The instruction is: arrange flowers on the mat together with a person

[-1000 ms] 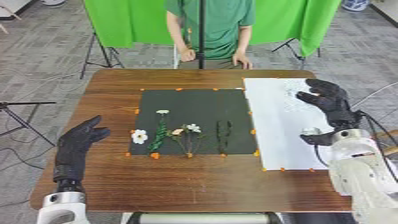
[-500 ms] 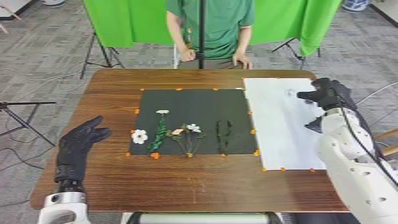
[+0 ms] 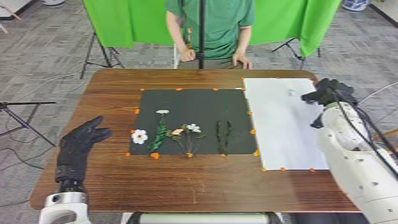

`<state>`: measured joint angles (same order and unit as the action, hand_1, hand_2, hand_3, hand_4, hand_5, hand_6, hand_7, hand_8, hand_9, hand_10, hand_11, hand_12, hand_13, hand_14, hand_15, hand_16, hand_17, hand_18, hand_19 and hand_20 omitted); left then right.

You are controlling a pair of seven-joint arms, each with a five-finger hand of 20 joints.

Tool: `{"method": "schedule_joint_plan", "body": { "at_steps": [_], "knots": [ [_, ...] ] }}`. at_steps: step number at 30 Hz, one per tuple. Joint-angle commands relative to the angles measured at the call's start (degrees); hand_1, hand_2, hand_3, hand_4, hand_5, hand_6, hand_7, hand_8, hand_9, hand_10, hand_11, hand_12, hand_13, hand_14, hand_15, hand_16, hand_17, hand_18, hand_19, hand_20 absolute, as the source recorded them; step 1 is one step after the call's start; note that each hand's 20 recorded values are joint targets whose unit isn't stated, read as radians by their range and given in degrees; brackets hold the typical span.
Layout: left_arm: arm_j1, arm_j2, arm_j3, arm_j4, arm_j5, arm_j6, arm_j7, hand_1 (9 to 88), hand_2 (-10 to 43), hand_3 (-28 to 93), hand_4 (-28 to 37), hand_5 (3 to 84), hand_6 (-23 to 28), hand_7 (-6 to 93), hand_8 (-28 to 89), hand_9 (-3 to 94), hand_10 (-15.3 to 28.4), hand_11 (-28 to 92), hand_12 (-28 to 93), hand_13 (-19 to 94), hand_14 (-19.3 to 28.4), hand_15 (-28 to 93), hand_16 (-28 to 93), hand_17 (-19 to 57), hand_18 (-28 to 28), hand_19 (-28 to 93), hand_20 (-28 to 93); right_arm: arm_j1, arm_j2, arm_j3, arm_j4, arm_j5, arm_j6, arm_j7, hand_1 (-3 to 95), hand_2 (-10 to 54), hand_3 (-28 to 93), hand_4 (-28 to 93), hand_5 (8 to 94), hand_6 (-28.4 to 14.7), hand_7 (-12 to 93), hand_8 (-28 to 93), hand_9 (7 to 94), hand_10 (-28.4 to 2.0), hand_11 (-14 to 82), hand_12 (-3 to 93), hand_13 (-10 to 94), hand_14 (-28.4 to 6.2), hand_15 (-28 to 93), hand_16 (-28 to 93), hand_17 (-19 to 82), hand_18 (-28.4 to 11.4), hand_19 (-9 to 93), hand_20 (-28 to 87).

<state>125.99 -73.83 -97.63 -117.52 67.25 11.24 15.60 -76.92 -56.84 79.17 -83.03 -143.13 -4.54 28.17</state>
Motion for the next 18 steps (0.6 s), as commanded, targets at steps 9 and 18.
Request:
{"method": "schedule_joint_plan", "body": {
  "at_steps": [9,18],
  "knots": [
    [0.91,-0.51,0.02,-0.07,0.02,0.44,-0.02,25.6,-0.6,70,-20.4,52.1,3.2,12.7,-6,56.6,15.6,21,15,50,18.5,23,-2,15.4,13.2,14,22,3.69,-0.30,-1.84,7.69,-1.10,1.51,-2.01,31.0,-9.5,70,-20,48.3,0.9,14,-10,53.5,-17.3,24.4,27.5,57,-16.7,56,26,21,-24.2,64,50],
    [0.94,-0.78,0.35,-0.01,0.06,0.33,0.11,25.7,-0.6,70,-20.5,52.0,3.2,12.7,-6,56.6,15.6,21,15,50,18.5,23,-2,15.4,13.2,14,22,7.80,-2.08,-3.57,11.87,0.57,2.62,-1.93,31.9,-9.5,70,-21,49.0,0.5,14,-10,55.3,-17.9,22.9,26.3,58,-16.1,57,26,22,-24.1,65,51]
  ]
}}
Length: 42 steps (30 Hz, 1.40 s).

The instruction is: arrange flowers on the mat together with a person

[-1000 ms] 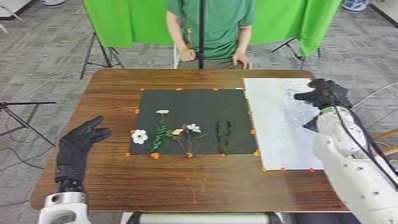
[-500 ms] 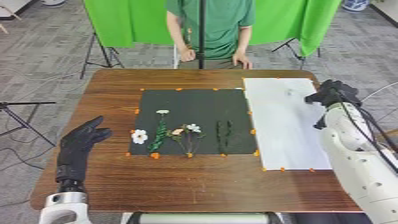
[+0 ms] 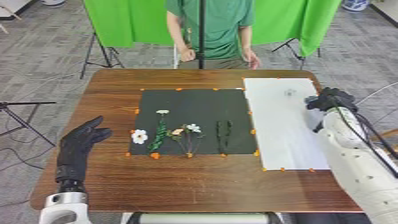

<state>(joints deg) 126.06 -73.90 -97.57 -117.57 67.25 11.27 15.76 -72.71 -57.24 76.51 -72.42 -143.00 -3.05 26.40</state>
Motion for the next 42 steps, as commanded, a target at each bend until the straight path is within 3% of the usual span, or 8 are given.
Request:
{"method": "schedule_joint_plan", "body": {
  "at_steps": [1,10,17,21,24,27,33,42],
  "knots": [
    [0.74,-0.69,0.27,0.11,0.15,0.19,0.00,25.7,-0.6,70,-20.5,52.0,3.2,12.8,-6,56.6,15.6,21,15,50,18.5,23,-2,15.4,13.2,14,22,3.78,-1.69,-0.99,1.29,0.96,1.00,-0.01,31.9,-9.5,71,-21,49.0,0.4,14,-10,55.4,-17.9,22.8,26.2,58,-16.1,57,26,22,-24.2,65,51],
    [1.29,-1.01,0.11,-0.09,0.16,0.39,-0.17,25.6,-0.6,70,-20.5,52.0,3.2,12.7,-6,56.6,15.6,21,15,50,18.5,23,-2,15.4,13.2,13,22,4.77,-2.87,-2.10,3.28,-0.89,0.16,0.09,34.7,-9.5,70,-22,50.1,-0.6,15,-10,58.8,-17.1,22.6,25.4,60,-15.1,61,27,23,-23.7,65,50],
    [1.32,-1.04,0.00,-0.15,0.11,0.50,-0.05,25.8,-0.5,70,-20.6,52.0,3.2,12.8,-6,56.7,15.6,21,15,50,18.6,23,-2,15.4,13.2,14,22,4.82,-3.15,-2.65,3.88,-2.00,-0.75,-0.33,41.3,-9.5,70,-23,57.1,1.3,17,-11,65.7,-15.4,24.1,25.7,65,-13.3,63,28,25,-23.2,66,50],
    [1.35,-1.00,-0.01,-0.13,0.16,0.49,-0.29,25.7,-0.6,70,-20.4,52.0,3.2,12.7,-6,56.6,15.6,21,15,50,18.5,23,-2,15.4,13.2,13,22,4.72,-2.98,-4.00,4.92,-2.80,4.78,-1.04,45.1,-9.5,69,-24,63.5,2.3,18,-12,70.5,-13.9,23.7,25.2,67,-12.4,65,29,27,-22.8,66,50],
    [1.29,-1.09,0.00,-0.13,0.17,0.61,-0.25,25.7,-0.5,70,-20.5,52.0,3.2,12.8,-6,56.6,15.6,21,15,50,18.5,23,-2,15.4,13.2,13,22,4.39,-2.58,-4.65,4.76,-2.44,8.92,-1.24,55.5,-9.5,60,-24,71.1,1.8,18,0,78.3,-11.2,14.3,36.0,71,-10.5,67,30,29,-22.2,67,50],
    [1.34,-1.10,-0.08,-0.16,0.15,0.54,-0.25,25.7,-0.5,70,-20.5,52.0,3.2,12.8,-6,56.6,15.6,21,15,50,18.5,23,-2,15.3,13.2,13,22,4.11,-1.98,-4.85,3.26,-1.43,10.18,-1.04,59.6,-9.5,59,-23,77.4,2.1,19,3,85.2,-10.2,8.6,41.9,74,-9.4,69,31,31,-21.7,67,51],
    [1.28,-1.16,-0.31,-0.22,0.20,0.42,0.04,25.7,-0.5,70,-20.4,52.1,3.3,12.8,-6,56.7,15.6,21,15,50,18.5,23,-2,15.3,13.2,13,22,1.49,-0.87,-2.49,-5.74,3.93,10.21,1.30,61.3,-9.5,59,-23,80.5,2.3,19,3,88.6,-9.7,8.0,43.1,76,-8.9,70,32,32,-21.8,68,51],
    [0.96,-0.68,-0.53,-0.08,-0.03,0.30,-0.21,25.7,-0.6,70,-20.5,52.0,3.2,12.7,-6,56.6,15.5,21,15,50,18.6,23,-2,15.4,13.2,14,22,-6.87,-1.73,-0.83,-27.35,16.55,8.70,0.74,61.9,-9.5,58,-22,81.2,1.6,19,4,89.4,-10.0,8.2,44.1,76,-8.7,71,32,32,-22.2,68,51]
  ]
}}
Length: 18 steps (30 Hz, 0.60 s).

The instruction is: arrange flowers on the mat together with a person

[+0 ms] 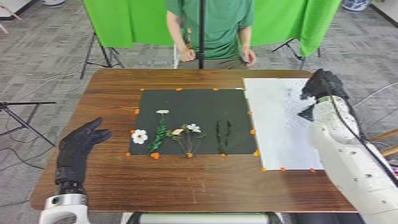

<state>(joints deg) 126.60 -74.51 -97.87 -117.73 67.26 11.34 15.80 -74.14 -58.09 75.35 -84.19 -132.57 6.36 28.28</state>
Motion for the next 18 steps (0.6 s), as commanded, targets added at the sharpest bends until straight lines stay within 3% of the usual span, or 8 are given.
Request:
{"method": "schedule_joint_plan", "body": {
  "at_steps": [1,6,18],
  "knots": [
    [0.26,0.01,-0.17,0.13,0.14,0.04,-0.48,25.7,-0.6,70,-20.5,52.0,3.3,12.7,-6,56.6,15.5,21,15,50,18.6,23,-2,15.4,13.2,13,22,-6.38,-1.60,-0.01,-17.16,7.46,-0.75,-1.36,61.9,-9.5,58,-22,81.3,1.6,19,5,89.5,-10.0,8.3,44.1,76,-8.8,71,33,32,-22.3,68,51],
    [-0.43,0.40,0.22,0.51,0.11,-0.62,-0.74,25.7,-0.5,70,-20.5,52.0,3.2,12.8,-6,56.7,15.6,21,15,50,18.5,23,-2,15.4,13.2,13,22,-9.25,-5.71,-3.76,-20.63,8.52,-1.79,-3.02,62.0,-9.5,58,-22,81.6,1.2,18,5,89.5,-10.5,8.9,44.4,76,-8.8,71,33,32,-22.4,69,51],
    [-1.42,0.89,0.86,1.04,0.19,-1.43,-1.11,25.7,-0.5,70,-20.6,51.9,3.2,12.8,-6,56.6,15.6,21,15,50,18.6,23,-2,15.3,13.3,13,22,-7.32,-9.66,-12.63,-17.42,6.54,-4.64,-4.88,62.0,-9.5,58,-21,81.3,1.2,18,6,88.7,-10.9,9.4,44.7,75,-8.9,72,33,31,-22.2,69,51]
  ]
}}
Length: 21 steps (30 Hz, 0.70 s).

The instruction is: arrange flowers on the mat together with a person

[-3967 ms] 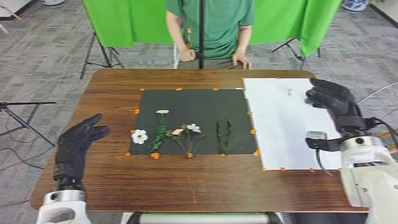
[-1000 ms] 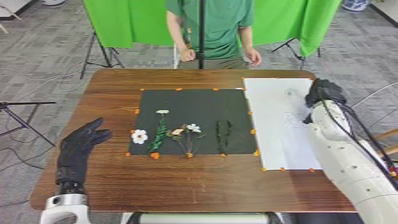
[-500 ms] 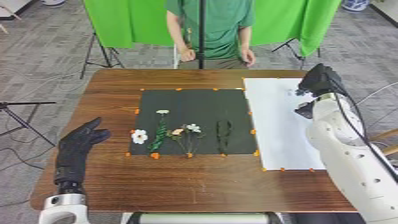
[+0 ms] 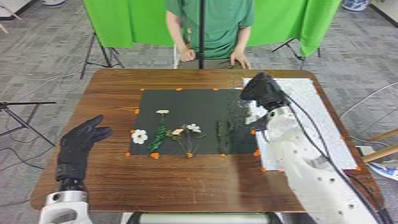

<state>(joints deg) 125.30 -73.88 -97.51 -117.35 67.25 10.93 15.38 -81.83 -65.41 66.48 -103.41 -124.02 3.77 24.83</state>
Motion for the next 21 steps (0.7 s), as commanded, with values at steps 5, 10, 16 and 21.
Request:
{"method": "schedule_joint_plan", "body": {
  "at_steps": [5,10,16,21],
  "knots": [
    [-0.15,0.35,0.38,0.73,0.09,-1.02,-0.65,25.7,-0.6,70,-20.5,51.9,3.2,12.7,-6,56.6,15.6,21,15,50,18.6,23,-2,15.2,13.3,14,22,-0.06,-1.94,-3.65,2.09,-1.84,-4.05,-2.66,61.8,-9.5,58,-21,81.1,1.2,18,5,88.0,-11.1,9.3,44.5,74,-9.0,71,33,31,-22.1,68,51],
    [-0.11,0.23,0.43,0.73,0.21,-0.93,-0.79,25.7,-0.6,70,-20.4,52.0,3.2,12.7,-6,56.6,15.6,21,15,50,18.5,23,-2,15.1,13.4,14,22,0.43,-2.10,-4.27,3.31,-2.04,-5.51,-3.11,61.1,-9.5,58,-21,80.4,1.4,19,5,87.1,-11.6,8.7,43.7,73,-9.4,71,33,30,-21.8,68,50],
    [-0.30,0.18,0.51,0.76,0.20,-0.86,-0.75,25.6,-0.6,70,-20.4,52.0,3.3,12.7,-6,56.5,15.6,21,15,50,18.5,23,-2,15.0,13.5,14,22,1.15,-1.97,-5.80,4.72,-3.84,-5.95,-4.32,60.3,-9.5,59,-21,79.5,1.3,18,4,85.2,-11.8,8.8,41.7,73,-9.7,69,32,29,-21.7,67,50],
    [-0.13,0.14,0.44,0.73,0.12,-0.86,-0.59,25.6,-0.6,70,-20.5,52.0,3.2,12.7,-6,56.5,15.5,21,15,50,18.5,23,-2,15.0,13.4,14,22,1.22,-1.63,-6.11,4.76,-4.95,-5.88,-4.64,59.6,-9.5,59,-21,78.7,1.4,18,4,83.9,-11.9,9.1,41.0,72,-9.9,69,32,28,-21.4,66,50]
  ]
}}
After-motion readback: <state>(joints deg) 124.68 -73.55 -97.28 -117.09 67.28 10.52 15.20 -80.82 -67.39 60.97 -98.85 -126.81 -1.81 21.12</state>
